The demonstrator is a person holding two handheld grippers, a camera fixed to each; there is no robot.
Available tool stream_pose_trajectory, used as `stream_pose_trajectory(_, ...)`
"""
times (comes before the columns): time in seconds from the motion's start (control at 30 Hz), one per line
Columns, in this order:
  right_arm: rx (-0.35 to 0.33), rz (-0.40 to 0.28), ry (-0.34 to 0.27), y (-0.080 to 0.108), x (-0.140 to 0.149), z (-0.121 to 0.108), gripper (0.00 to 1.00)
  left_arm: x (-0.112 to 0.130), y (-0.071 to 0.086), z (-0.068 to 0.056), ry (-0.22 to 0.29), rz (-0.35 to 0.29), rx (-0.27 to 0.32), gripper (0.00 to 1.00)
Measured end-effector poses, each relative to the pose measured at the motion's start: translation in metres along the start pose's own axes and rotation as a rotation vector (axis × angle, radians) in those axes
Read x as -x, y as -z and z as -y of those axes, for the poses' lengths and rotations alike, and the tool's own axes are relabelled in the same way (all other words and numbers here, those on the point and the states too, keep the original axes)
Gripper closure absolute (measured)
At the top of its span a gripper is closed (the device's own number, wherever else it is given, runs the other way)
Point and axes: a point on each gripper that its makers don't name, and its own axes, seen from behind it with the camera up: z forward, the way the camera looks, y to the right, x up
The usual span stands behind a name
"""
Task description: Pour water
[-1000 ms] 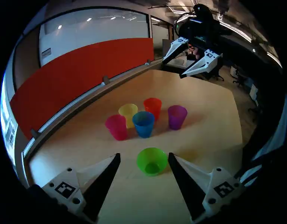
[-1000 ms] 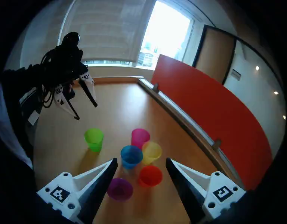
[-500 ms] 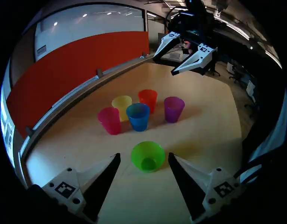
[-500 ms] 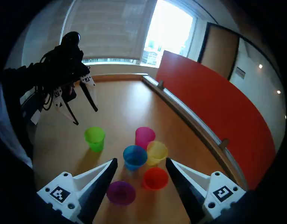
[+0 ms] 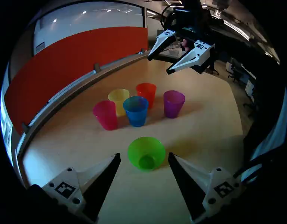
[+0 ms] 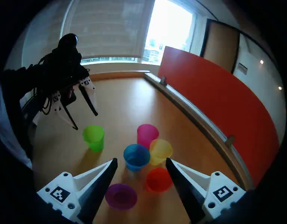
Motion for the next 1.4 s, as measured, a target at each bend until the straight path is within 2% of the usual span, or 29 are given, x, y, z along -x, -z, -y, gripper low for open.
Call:
stream_pose_trajectory(0.57,-0.034,0.011,-0.006,-0.021,0.009,0.005,0.00,0.019,-0.019,0.000,-0.006,0.024,0.009,0.05)
stream_pose_trajectory(1.4,-0.064,0.028,-0.018,-0.043,0.023,0.007,0.00,0.026,-0.043,0.000,-0.023,0.034,0.013,0.05)
